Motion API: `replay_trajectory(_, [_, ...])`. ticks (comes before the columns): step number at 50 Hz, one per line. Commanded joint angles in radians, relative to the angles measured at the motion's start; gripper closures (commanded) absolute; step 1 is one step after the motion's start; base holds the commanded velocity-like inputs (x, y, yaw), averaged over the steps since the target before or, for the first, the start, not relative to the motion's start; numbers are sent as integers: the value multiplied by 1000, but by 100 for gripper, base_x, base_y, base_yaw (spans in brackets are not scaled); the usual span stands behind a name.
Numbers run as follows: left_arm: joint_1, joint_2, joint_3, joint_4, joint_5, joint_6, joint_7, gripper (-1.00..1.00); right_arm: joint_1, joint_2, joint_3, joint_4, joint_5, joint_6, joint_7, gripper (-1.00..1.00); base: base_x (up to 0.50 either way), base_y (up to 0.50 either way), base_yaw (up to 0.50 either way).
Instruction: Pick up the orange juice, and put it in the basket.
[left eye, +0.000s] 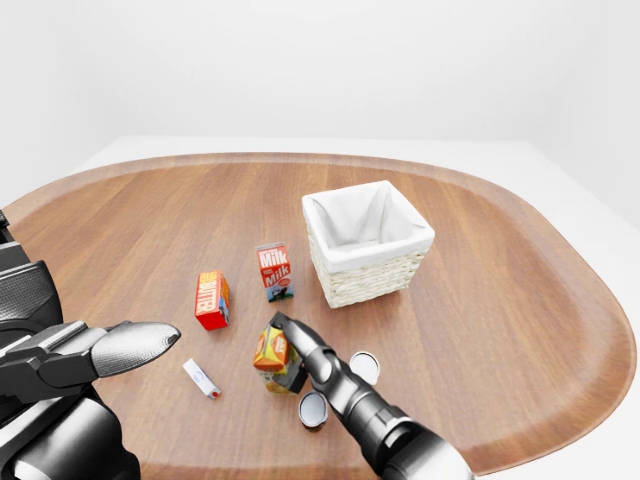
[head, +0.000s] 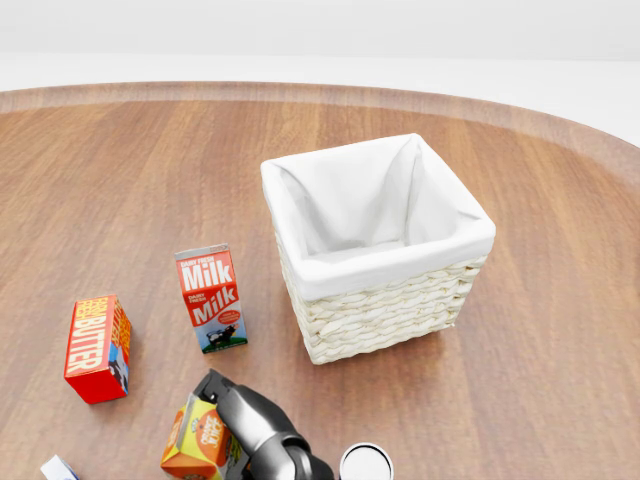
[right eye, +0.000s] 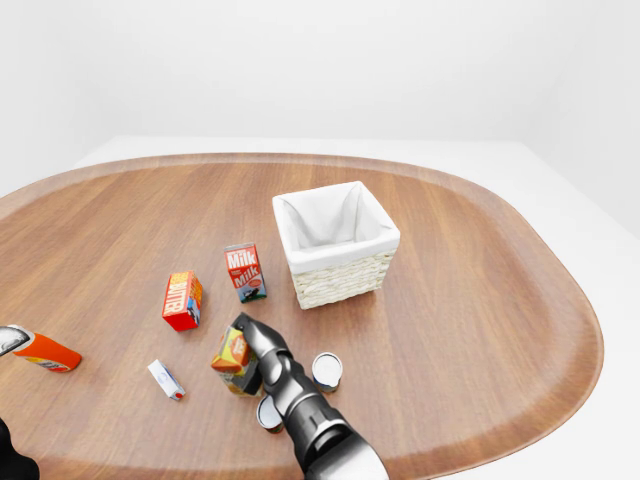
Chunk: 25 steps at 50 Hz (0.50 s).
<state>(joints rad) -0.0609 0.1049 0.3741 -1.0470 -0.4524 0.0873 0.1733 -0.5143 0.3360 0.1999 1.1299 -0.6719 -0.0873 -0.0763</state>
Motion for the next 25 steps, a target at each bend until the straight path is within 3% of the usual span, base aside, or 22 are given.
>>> replay_trajectory(1, [0, 0, 0, 0, 0, 0, 0, -100, -11, -20, -4, 27, 1, 0, -91, 100, 0, 0, 0])
replay_trajectory(25, [0, 0, 0, 0, 0, 0, 0, -100, -35, -4, 4, -66, 20, 0, -51, 100, 0, 0, 0])
